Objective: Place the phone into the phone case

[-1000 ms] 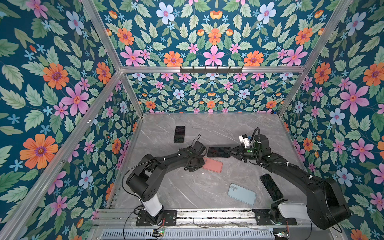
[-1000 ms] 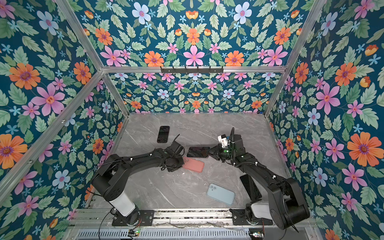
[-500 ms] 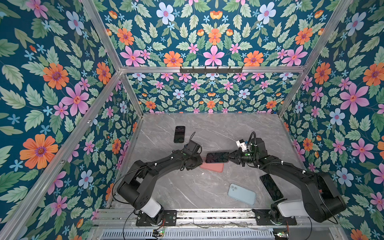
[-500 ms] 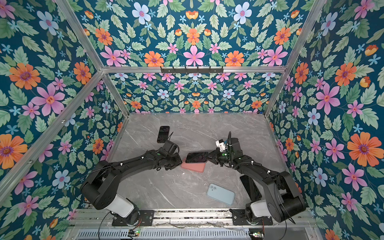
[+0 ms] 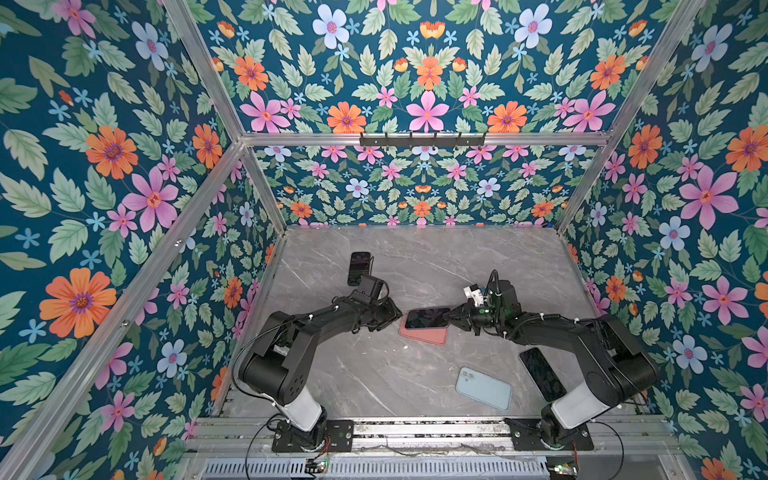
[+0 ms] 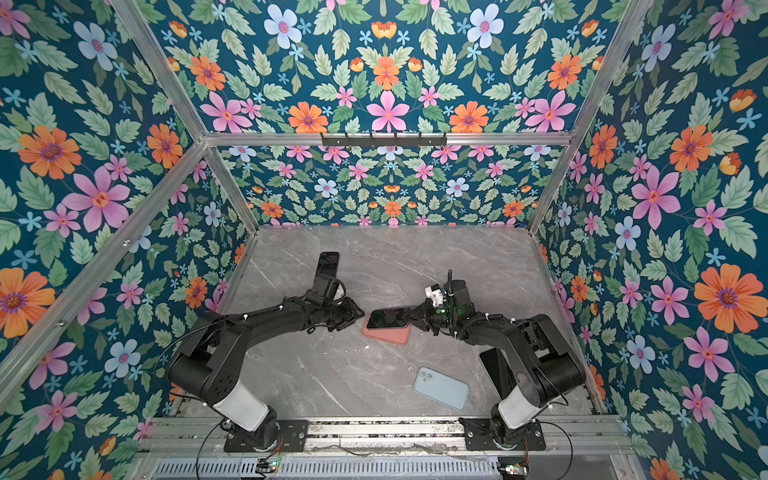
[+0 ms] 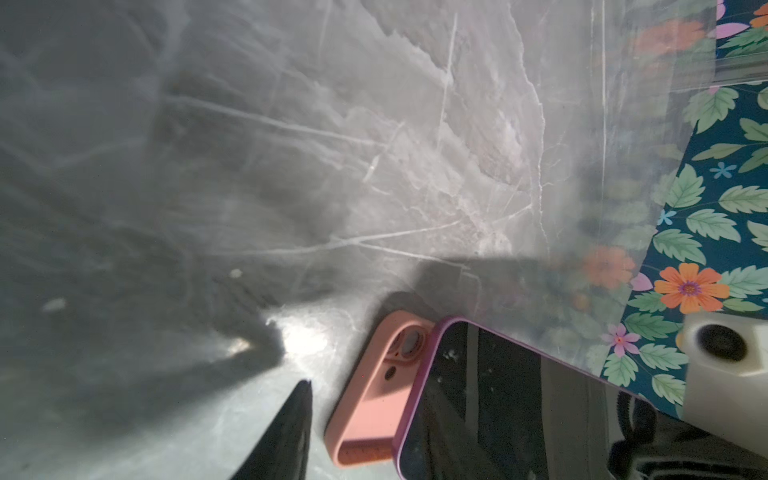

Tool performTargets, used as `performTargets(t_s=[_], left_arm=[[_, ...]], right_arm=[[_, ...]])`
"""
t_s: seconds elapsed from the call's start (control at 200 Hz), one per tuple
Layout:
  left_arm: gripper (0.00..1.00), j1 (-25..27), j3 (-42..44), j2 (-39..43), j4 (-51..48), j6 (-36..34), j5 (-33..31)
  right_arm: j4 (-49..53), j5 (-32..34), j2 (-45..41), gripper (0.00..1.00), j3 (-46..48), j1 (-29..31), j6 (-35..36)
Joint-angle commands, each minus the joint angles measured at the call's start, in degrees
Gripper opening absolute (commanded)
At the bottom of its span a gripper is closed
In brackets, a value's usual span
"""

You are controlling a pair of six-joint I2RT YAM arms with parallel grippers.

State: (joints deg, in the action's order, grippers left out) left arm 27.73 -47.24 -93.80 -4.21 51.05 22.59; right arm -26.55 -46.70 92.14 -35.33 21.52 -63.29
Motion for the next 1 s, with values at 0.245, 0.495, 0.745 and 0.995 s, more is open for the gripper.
performTargets(t_s=[0.245,0.495,0.745,0.995], left_arm=[[0.49,-0.12,0.74,-2.00,4.85,-0.13,4.21],[0.49,-0.12,1.62,-2.22,5.53,0.26,4.29],[0.48,0.05,3.67,-2.09,7.53,1.05,4.68],[0.48,0.37,4.42,-2.37,9.13,1.48,5.42]], right_arm=[[-9.10,-1.94,5.17,0.00,0.99,0.27,-1.52],[-9.16,-2.66,3.46,0.00,2.08,0.62,-2.23],[-4.57,0.20,3.44,0.00,2.55,1.08,-1.68],[-2.46,1.17,4.43,0.00,1.34,1.09,1.81]])
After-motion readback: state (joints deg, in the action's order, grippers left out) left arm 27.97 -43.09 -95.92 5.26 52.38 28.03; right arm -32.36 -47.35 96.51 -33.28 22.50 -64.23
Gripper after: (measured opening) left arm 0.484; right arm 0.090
